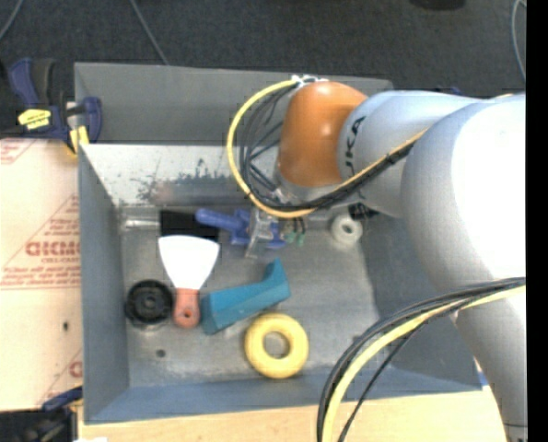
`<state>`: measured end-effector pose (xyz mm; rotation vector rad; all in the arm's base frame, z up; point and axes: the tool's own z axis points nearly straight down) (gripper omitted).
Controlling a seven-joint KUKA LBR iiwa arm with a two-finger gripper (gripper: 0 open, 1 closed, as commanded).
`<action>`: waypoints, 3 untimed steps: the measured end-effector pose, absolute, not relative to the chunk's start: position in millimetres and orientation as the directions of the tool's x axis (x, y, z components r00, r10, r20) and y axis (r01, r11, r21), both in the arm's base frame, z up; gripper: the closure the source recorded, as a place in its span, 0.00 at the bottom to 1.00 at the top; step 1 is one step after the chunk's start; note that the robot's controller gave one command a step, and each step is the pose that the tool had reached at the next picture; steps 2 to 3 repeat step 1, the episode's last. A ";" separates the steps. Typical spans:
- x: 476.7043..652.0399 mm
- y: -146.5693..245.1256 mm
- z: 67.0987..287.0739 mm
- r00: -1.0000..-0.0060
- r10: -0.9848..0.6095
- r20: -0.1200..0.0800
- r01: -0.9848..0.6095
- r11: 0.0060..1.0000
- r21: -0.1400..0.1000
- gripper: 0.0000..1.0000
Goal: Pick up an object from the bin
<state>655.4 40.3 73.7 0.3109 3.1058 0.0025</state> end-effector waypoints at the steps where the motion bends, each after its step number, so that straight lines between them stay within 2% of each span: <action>1: 654.9 39.6 118.0 -0.980 0.198 -0.020 0.198 0.980 0.003 1.00; 3: 654.9 39.6 118.0 -0.980 0.198 -0.020 0.198 0.980 0.003 1.00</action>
Offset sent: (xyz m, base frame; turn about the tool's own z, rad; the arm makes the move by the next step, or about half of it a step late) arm -0.0004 0.0000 0.0556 0.0000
